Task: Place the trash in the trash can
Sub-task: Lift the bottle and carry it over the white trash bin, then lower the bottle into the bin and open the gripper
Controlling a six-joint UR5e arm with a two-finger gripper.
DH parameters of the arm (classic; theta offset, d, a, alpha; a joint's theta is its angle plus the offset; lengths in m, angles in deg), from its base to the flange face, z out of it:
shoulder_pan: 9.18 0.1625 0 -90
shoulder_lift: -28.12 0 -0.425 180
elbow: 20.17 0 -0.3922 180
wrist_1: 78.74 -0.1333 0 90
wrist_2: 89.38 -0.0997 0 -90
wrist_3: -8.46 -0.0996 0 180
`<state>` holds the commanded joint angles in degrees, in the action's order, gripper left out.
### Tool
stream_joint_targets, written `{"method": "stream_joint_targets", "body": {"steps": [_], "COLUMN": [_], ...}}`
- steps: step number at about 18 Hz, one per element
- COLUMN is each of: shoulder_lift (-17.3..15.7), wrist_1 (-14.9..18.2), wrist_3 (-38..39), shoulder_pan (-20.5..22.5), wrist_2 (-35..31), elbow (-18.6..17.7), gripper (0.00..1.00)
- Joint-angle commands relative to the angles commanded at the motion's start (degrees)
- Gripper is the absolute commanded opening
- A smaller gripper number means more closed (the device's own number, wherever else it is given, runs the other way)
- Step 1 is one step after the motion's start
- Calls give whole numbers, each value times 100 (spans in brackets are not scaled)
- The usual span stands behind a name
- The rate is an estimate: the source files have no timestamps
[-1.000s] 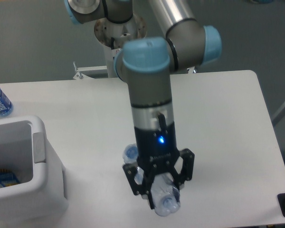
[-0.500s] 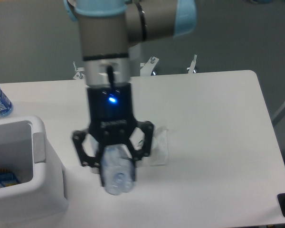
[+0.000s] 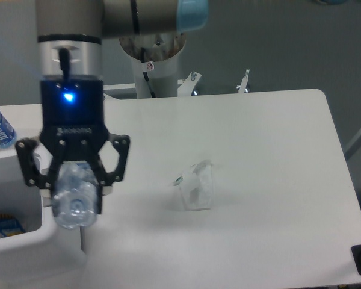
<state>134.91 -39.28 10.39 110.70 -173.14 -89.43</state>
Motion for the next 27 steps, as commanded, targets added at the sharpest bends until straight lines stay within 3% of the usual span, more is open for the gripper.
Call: {"method": "stream_joint_targets", "body": {"steps": [6,10,18,27], "shoulder_lift": [70,140,325,553], "wrist_1": [0,0,0,0], "wrist_3": [0,0,-17,-18], "shoulder_pan": [-405,-414,-492,-607], "wrist_2": [9,307,316,316], "elbow": [-26,9,44,70], "gripper": [59,59,64,64]}}
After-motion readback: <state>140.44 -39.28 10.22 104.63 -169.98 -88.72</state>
